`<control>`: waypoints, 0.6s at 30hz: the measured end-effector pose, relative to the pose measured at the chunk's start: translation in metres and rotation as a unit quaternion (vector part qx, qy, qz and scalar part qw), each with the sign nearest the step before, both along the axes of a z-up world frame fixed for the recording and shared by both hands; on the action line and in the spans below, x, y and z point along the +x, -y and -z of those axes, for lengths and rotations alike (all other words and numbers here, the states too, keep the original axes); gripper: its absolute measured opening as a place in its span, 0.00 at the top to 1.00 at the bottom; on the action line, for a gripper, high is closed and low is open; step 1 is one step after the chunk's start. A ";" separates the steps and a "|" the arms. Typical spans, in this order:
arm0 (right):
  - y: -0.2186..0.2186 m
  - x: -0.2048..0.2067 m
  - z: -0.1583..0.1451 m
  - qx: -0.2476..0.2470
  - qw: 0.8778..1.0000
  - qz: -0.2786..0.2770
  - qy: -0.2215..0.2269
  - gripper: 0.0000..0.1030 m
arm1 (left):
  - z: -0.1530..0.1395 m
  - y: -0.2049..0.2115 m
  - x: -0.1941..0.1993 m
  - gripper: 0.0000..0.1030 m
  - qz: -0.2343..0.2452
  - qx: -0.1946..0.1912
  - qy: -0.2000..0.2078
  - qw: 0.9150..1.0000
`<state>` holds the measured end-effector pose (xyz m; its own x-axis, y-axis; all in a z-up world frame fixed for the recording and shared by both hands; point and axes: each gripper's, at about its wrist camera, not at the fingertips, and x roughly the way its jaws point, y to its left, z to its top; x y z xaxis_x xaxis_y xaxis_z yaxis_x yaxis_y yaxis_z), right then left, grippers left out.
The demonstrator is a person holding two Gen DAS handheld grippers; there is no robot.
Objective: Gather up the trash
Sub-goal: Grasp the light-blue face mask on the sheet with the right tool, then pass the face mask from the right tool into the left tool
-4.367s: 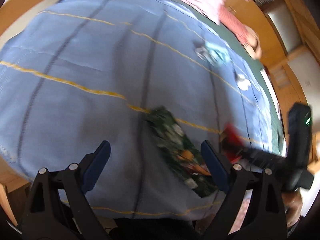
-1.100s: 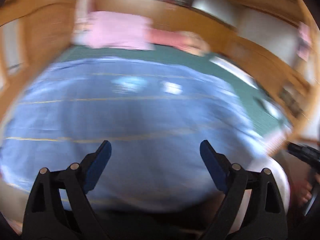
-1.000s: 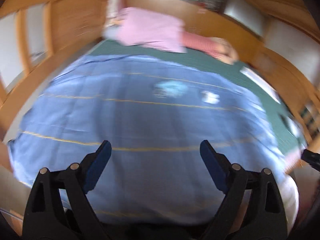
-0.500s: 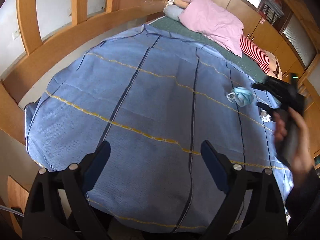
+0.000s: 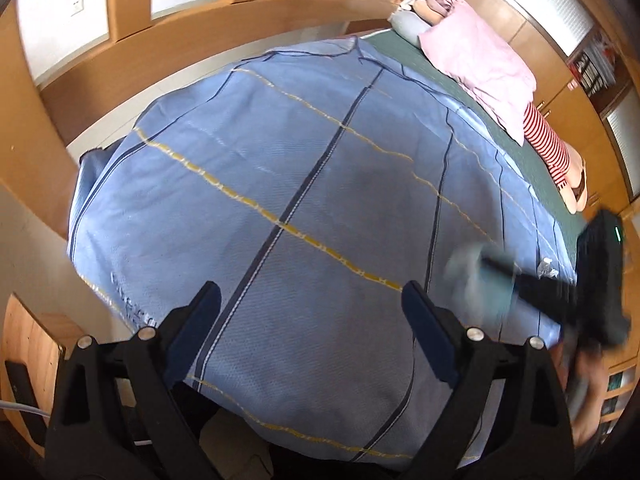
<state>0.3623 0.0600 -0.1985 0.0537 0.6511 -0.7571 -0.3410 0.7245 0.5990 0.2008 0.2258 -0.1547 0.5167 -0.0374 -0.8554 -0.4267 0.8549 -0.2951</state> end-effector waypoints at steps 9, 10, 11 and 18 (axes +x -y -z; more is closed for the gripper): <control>0.063 0.020 -0.053 -0.132 0.965 0.142 0.177 0.31 | 0.013 0.016 0.001 0.11 0.030 -0.005 -0.023 0.999; 0.081 0.035 -0.057 -0.185 0.941 0.198 0.204 0.31 | 0.014 0.016 0.002 0.11 0.031 -0.009 -0.025 0.999; 0.099 0.052 -0.057 -0.238 0.914 0.246 0.221 0.31 | 0.015 0.016 0.002 0.11 0.031 -0.015 -0.027 0.999; 0.191 0.131 -0.002 -0.232 0.873 0.420 0.087 0.59 | 0.027 0.032 0.013 0.11 0.081 -0.040 -0.043 0.995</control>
<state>0.4936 -0.1311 -0.1967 0.5049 -0.0472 -0.8619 0.3703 0.9138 0.1669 0.2139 0.1936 -0.1818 0.4240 -0.1830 -0.8870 -0.3122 0.8898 -0.3328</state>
